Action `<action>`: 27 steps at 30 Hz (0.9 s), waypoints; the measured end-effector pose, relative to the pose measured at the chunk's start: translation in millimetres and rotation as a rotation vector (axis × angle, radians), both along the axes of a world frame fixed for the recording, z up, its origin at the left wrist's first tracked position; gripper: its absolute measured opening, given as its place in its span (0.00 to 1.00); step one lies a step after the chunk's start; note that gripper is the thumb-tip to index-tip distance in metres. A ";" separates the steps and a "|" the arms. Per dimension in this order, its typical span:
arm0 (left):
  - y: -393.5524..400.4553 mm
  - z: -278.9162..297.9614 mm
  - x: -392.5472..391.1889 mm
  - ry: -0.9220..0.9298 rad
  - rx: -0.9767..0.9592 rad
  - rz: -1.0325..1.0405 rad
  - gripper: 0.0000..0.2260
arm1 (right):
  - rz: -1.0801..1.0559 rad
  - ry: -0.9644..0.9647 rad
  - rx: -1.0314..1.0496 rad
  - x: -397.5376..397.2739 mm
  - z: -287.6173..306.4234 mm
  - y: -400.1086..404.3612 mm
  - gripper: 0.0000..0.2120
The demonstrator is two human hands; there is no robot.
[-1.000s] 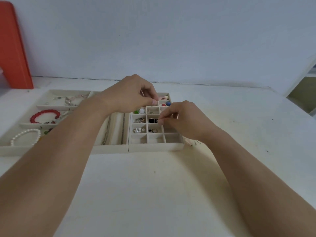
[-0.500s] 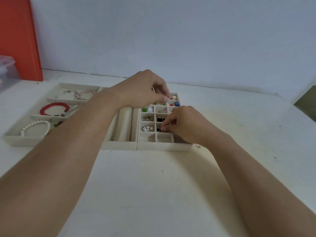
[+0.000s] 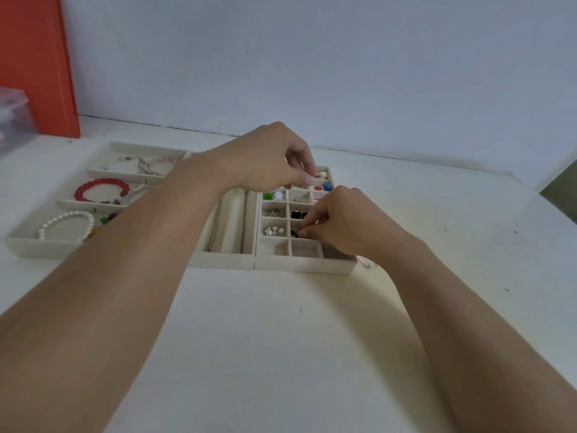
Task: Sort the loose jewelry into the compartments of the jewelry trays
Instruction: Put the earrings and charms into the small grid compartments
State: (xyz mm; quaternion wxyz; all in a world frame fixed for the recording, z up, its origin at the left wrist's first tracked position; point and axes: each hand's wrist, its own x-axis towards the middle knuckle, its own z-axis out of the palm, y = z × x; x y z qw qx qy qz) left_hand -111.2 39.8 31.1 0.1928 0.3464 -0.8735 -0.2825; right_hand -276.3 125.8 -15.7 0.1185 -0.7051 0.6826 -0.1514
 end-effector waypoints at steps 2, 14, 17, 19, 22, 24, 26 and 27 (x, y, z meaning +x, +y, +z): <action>-0.7 -0.5 0.4 -0.002 0.005 0.002 0.02 | -0.013 -0.002 0.005 0.2 2.7 1.0 0.02; -2.7 -5.2 -0.9 -0.031 0.034 0.021 0.04 | -0.028 -0.002 -0.019 -11.8 16.0 12.3 0.10; -3.9 -9.1 -1.7 -0.022 0.034 0.038 0.04 | -0.083 -0.071 -0.067 -23.1 24.0 13.5 0.07; -4.7 -12.8 -4.2 -0.007 0.033 0.061 0.04 | -0.116 -0.104 -0.086 -33.6 28.3 14.4 0.06; -2.7 -20.4 -13.2 0.023 0.010 0.085 0.02 | -0.194 -0.136 -0.126 -50.8 31.9 17.4 0.06; 0.3 -26.4 -18.6 0.040 0.002 0.099 0.01 | -0.238 -0.146 -0.135 -61.9 33.6 19.9 0.05; 1.8 -32.2 -22.0 0.052 0.003 0.119 0.02 | -0.223 -0.118 -0.060 -70.6 35.2 22.8 0.04; 2.3 -34.7 -23.4 0.058 0.000 0.128 0.02 | -0.209 -0.088 0.014 -73.9 35.0 24.4 0.04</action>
